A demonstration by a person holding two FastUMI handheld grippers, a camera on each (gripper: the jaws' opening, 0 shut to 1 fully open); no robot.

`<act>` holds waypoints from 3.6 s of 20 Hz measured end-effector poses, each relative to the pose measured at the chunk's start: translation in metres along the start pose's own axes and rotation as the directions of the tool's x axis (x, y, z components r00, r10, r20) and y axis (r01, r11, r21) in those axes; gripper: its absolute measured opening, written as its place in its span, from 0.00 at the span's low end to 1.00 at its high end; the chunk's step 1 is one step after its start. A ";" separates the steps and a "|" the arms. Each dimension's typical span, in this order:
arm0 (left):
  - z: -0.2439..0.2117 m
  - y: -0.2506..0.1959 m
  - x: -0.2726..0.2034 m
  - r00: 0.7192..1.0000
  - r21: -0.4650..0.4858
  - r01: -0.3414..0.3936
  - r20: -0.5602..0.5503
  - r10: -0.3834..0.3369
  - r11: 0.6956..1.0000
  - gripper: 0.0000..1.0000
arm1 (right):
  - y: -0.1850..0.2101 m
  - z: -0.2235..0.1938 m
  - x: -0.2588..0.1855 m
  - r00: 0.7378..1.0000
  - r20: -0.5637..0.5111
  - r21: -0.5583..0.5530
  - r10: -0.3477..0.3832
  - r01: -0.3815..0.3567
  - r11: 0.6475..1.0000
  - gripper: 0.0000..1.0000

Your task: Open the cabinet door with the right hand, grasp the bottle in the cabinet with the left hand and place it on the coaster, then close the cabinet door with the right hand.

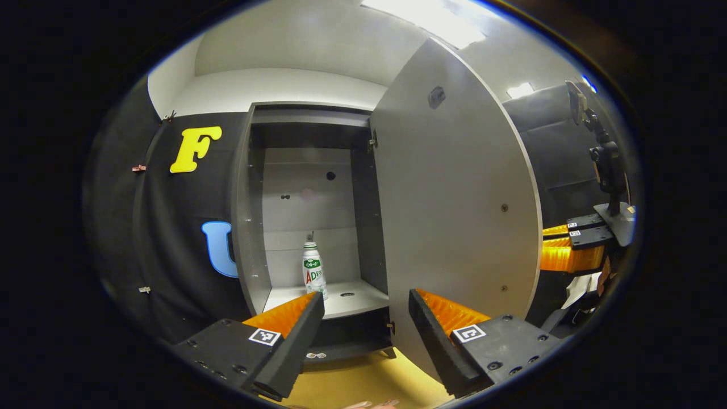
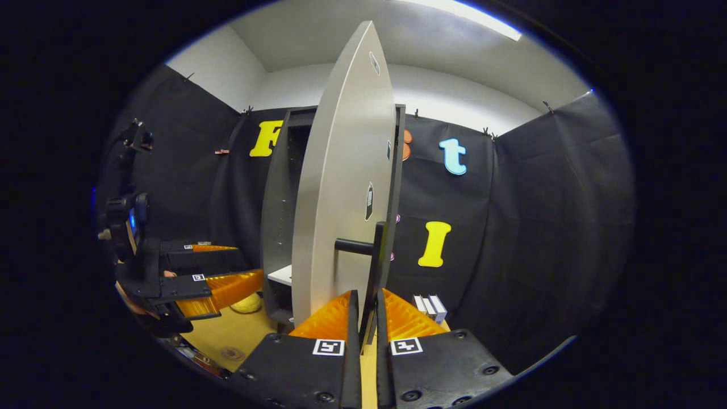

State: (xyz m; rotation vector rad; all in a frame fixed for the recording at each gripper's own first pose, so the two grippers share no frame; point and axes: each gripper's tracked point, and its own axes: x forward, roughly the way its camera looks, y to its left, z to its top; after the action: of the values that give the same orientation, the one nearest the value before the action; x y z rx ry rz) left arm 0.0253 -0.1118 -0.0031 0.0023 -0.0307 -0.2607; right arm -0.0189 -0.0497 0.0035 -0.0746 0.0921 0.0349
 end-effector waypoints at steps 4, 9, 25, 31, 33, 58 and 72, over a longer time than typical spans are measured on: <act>0.000 -0.002 0.000 1.000 0.014 -0.006 -0.002 0.006 1.000 0.94 | -0.007 0.000 -0.004 1.000 -0.005 0.044 0.012 -0.012 0.999 0.14; -0.002 -0.009 0.007 1.000 0.000 0.006 -0.006 -0.006 1.000 0.94 | -0.031 -0.015 -0.015 1.000 -0.015 0.076 -0.024 0.025 0.997 0.10; -0.024 0.088 0.155 1.000 -0.027 0.005 0.015 -0.005 1.000 0.94 | -0.033 -0.012 -0.070 0.969 -0.032 0.122 -0.246 0.248 0.961 0.10; -0.055 0.121 0.237 1.000 -0.058 0.003 -0.022 -0.004 0.998 0.94 | -0.029 -0.006 -0.075 0.930 -0.047 0.086 -0.365 0.368 0.926 0.09; -0.066 0.131 0.262 0.999 -0.055 -0.004 -0.037 0.002 0.998 0.94 | -0.029 -0.003 -0.072 0.917 -0.044 0.076 -0.397 0.399 0.914 0.09; -0.093 0.146 0.348 0.996 -0.070 0.077 -0.049 -0.081 0.995 0.71 | -0.050 0.023 -0.073 0.841 -0.035 0.191 -0.539 0.535 0.823 0.10; -0.039 0.140 0.238 0.991 -0.050 0.131 0.024 -0.130 0.990 0.71 | 0.032 0.037 -0.086 0.945 0.006 0.138 -0.326 0.322 0.936 0.09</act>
State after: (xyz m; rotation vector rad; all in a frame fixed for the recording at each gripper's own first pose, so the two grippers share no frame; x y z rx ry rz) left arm 0.2922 -0.0376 -0.0341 -0.0495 -0.0442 -0.3925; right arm -0.1024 -0.0178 0.0454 0.0476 0.0521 -0.3009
